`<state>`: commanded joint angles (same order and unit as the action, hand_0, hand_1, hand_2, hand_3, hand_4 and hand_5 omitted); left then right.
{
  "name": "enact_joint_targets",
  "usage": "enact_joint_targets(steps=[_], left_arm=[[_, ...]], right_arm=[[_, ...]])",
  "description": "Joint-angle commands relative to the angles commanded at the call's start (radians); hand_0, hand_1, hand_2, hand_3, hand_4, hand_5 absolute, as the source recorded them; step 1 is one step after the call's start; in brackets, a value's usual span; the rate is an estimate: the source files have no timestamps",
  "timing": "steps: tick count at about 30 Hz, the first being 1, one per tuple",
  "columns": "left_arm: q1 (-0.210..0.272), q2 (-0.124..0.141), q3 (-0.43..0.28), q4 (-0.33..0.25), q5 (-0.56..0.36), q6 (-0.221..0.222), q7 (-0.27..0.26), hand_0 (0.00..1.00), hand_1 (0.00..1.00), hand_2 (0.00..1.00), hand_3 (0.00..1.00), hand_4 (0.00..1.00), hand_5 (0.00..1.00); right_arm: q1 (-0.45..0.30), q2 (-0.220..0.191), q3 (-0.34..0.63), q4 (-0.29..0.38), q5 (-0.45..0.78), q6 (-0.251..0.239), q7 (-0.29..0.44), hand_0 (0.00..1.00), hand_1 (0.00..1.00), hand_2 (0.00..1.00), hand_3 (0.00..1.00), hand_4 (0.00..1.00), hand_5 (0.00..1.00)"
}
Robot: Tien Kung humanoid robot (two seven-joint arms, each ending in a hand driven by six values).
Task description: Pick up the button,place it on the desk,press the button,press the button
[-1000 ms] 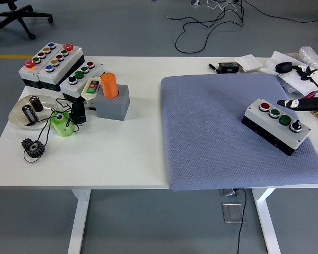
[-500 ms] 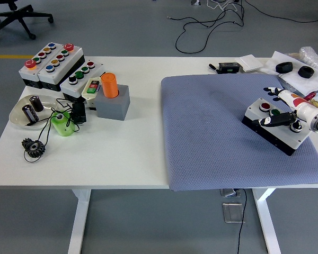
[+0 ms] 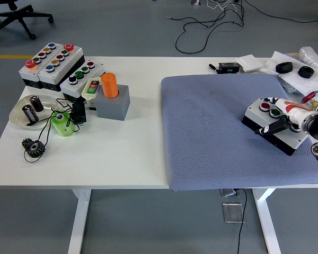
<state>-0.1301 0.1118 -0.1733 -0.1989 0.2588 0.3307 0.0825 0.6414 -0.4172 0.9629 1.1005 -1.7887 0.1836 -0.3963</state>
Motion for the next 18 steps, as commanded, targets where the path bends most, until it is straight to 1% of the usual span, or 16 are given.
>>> enact_joint_targets(steps=[2, 5, 6, 7, 11, 12, 14, 17, 18], left_arm=[[0.0, 0.0, 0.001, 0.0, -0.001, 0.0, 0.0, 0.599, 0.532, 0.494, 0.446, 0.271, 0.992], [0.001, -0.001, 0.002, 0.0, -0.003, 0.001, -0.001, 0.599, 0.532, 0.494, 0.446, 0.271, 0.992], [0.001, -0.001, 0.002, 0.0, -0.004, 0.001, -0.001, 0.599, 0.532, 0.495, 0.446, 0.271, 0.992], [0.001, -0.001, 0.002, 0.0, -0.003, 0.001, -0.001, 0.599, 0.532, 0.495, 0.446, 0.271, 0.992], [-0.001, 0.0, 0.007, 0.0, -0.006, 0.001, -0.001, 0.599, 0.532, 0.495, 0.446, 0.271, 0.992], [-0.001, 0.0, 0.009, -0.001, -0.008, 0.001, -0.002, 0.599, 0.531, 0.493, 0.444, 0.274, 0.995], [-0.001, 0.0, 0.011, -0.002, -0.01, 0.001, -0.002, 0.599, 0.531, 0.493, 0.444, 0.274, 0.995], [-0.002, 0.0, 0.014, -0.001, -0.011, 0.001, -0.002, 0.599, 0.531, 0.493, 0.444, 0.274, 0.995], [-0.002, 0.0, 0.015, -0.001, -0.011, 0.001, -0.001, 0.598, 0.529, 0.492, 0.444, 0.274, 0.996]], right_arm=[[0.004, 0.001, -0.003, -0.005, -0.013, -0.001, -0.006, 0.953, 0.915, 0.979, 0.993, 0.975, 0.331], [0.018, 0.009, -0.014, -0.037, -0.018, 0.01, -0.021, 0.953, 0.915, 0.979, 0.993, 0.975, 0.331], [0.021, 0.011, -0.016, -0.043, -0.018, 0.011, -0.023, 0.924, 0.905, 0.97, 0.974, 0.967, 0.321], [0.028, 0.014, -0.023, -0.058, -0.018, 0.012, -0.026, 0.924, 0.905, 0.97, 0.974, 0.967, 0.321], [0.045, 0.028, -0.039, -0.094, -0.025, 0.006, -0.033, 0.924, 0.905, 0.97, 0.974, 0.967, 0.321], [0.048, 0.033, -0.039, -0.102, -0.027, 0.007, -0.039, 0.862, 0.819, 0.869, 0.906, 0.95, 0.293], [0.053, 0.039, -0.043, -0.112, -0.036, 0.004, -0.045, 0.862, 0.819, 0.869, 0.906, 0.95, 0.293], [0.057, 0.044, -0.055, -0.122, -0.042, -0.018, -0.053, 0.862, 0.819, 0.869, 0.906, 0.95, 0.293], [0.056, 0.043, -0.069, -0.127, -0.041, -0.042, -0.057, 0.532, 0.401, 0.434, 0.714, 0.723, 0.002]])
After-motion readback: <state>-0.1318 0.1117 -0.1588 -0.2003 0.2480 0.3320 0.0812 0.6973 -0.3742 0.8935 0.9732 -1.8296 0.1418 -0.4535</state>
